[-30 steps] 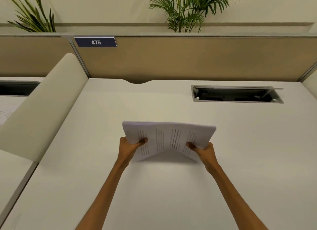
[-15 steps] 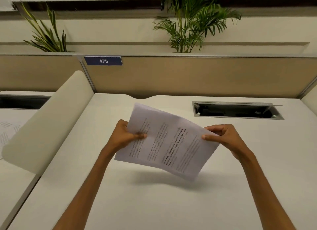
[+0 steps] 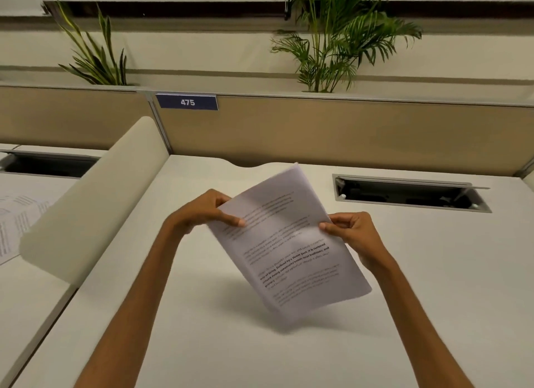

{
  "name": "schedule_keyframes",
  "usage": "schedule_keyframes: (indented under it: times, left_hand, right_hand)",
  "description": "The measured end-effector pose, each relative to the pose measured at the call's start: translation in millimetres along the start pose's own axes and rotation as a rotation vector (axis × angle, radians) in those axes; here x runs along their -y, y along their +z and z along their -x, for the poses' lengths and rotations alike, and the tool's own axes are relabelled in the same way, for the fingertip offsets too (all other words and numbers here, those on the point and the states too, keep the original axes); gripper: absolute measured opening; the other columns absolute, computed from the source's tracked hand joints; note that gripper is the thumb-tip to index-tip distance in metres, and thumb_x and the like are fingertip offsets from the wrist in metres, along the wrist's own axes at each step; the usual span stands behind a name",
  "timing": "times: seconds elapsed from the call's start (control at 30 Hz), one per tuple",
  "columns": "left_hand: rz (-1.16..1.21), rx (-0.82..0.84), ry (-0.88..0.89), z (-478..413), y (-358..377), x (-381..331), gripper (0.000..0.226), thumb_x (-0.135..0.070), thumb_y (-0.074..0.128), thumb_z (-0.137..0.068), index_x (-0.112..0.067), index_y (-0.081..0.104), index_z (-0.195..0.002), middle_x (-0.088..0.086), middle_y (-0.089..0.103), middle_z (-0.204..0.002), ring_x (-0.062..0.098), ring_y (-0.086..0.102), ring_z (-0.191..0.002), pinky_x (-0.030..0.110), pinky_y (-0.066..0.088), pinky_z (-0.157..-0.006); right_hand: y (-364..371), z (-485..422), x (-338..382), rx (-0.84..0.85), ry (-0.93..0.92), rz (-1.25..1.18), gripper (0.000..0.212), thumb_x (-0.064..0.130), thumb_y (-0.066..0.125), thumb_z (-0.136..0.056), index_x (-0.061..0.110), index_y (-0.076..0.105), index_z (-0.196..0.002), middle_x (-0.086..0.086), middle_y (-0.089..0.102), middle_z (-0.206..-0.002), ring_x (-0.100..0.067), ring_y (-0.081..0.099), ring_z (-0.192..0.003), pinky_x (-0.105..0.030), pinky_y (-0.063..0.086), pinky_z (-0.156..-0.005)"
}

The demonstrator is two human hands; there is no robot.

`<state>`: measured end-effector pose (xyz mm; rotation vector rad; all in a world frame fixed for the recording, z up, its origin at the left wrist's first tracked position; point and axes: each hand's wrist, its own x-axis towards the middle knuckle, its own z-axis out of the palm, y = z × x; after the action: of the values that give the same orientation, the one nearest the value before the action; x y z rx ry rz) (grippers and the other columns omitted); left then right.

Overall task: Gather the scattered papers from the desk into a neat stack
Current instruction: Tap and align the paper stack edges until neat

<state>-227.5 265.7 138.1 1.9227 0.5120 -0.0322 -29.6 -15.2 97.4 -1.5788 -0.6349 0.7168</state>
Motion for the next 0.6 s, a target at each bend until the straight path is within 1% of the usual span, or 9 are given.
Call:
schedule_keyframes:
  times: [0.1,0.17,0.2,0.23,0.3,0.33,0.4,0.47,0.6]
  left_hand:
    - [0.363,-0.135,-0.060,6,3,37,0.064,-0.043,0.093,-0.049,-0.012,0.076,-0.102,0.008,0.078,-0.105,0.022,0.075,-0.094,0.027,0.060,-0.074]
    - [0.538,-0.197,-0.081,6,19,57,0.075,-0.047,0.093,-0.050,-0.007,0.073,-0.111,0.011,0.076,-0.111,0.023,0.074,-0.095,0.027,0.060,-0.075]
    - [0.588,-0.219,-0.100,6,29,63,0.075,-0.047,0.092,-0.054,-0.005,0.072,-0.113,0.011,0.076,-0.111,0.023,0.074,-0.094,0.026,0.059,-0.075]
    - [0.609,-0.245,-0.118,5,38,68,0.068,-0.043,0.088,-0.063,-0.003,0.071,-0.115,0.012,0.076,-0.110,0.024,0.073,-0.092,0.026,0.059,-0.074]
    - [0.605,-0.317,-0.147,4,54,75,0.041,-0.027,0.078,-0.081,-0.005,0.072,-0.114,0.011,0.077,-0.107,0.023,0.074,-0.091,0.025,0.059,-0.073]
    - [0.595,-0.363,-0.160,3,59,79,0.032,-0.020,0.076,-0.085,-0.006,0.073,-0.113,0.010,0.078,-0.105,0.022,0.075,-0.089,0.025,0.060,-0.071]
    - [0.581,-0.456,-0.180,1,65,89,0.026,-0.014,0.076,-0.085,-0.004,0.074,-0.109,0.009,0.079,-0.099,0.020,0.077,-0.085,0.025,0.060,-0.065]
    - [0.574,-0.529,-0.209,-1,64,99,0.024,-0.011,0.078,-0.083,-0.001,0.075,-0.105,0.010,0.079,-0.096,0.021,0.077,-0.082,0.026,0.060,-0.062]
    - [0.569,-0.624,-0.253,-11,57,115,0.022,-0.006,0.081,-0.079,0.001,0.076,-0.099,0.013,0.079,-0.090,0.023,0.078,-0.077,0.027,0.060,-0.059]
  right_hand:
    - [3,-10,-15,-0.066,0.101,-0.137,0.025,0.010,0.075,-0.082,-0.001,0.075,-0.105,-0.014,0.078,-0.095,-0.034,0.074,-0.081,-0.033,0.061,-0.067]
    - [10,-18,-23,-0.096,0.167,-0.215,0.027,0.008,0.075,-0.082,-0.002,0.073,-0.107,-0.014,0.078,-0.096,-0.028,0.074,-0.077,-0.029,0.060,-0.064]
    - [15,-22,-27,-0.112,0.196,-0.251,0.027,0.007,0.075,-0.082,-0.002,0.073,-0.107,-0.014,0.078,-0.094,-0.025,0.074,-0.075,-0.028,0.060,-0.063]
    - [20,-27,-31,-0.132,0.219,-0.282,0.026,0.006,0.075,-0.081,-0.001,0.073,-0.106,-0.013,0.078,-0.093,-0.023,0.073,-0.073,-0.028,0.060,-0.063]
    - [30,-37,-38,-0.165,0.252,-0.316,0.026,0.005,0.076,-0.080,-0.002,0.073,-0.105,-0.013,0.078,-0.091,-0.022,0.073,-0.072,-0.030,0.062,-0.066]
    - [35,-41,-41,-0.174,0.266,-0.314,0.026,0.006,0.076,-0.080,-0.001,0.073,-0.105,-0.013,0.077,-0.092,-0.023,0.073,-0.072,-0.031,0.063,-0.068]
    - [43,-49,-46,-0.172,0.288,-0.285,0.023,0.006,0.075,-0.081,0.002,0.074,-0.103,-0.011,0.078,-0.092,-0.024,0.073,-0.073,-0.033,0.063,-0.070]
    - [52,-56,-51,-0.162,0.310,-0.262,0.019,0.006,0.075,-0.082,0.003,0.074,-0.101,-0.009,0.079,-0.089,-0.023,0.074,-0.071,-0.031,0.062,-0.066]
    - [68,-70,-63,-0.198,0.378,-0.276,0.021,0.004,0.076,-0.080,-0.001,0.074,-0.100,-0.012,0.078,-0.086,-0.023,0.072,-0.070,-0.029,0.061,-0.062]
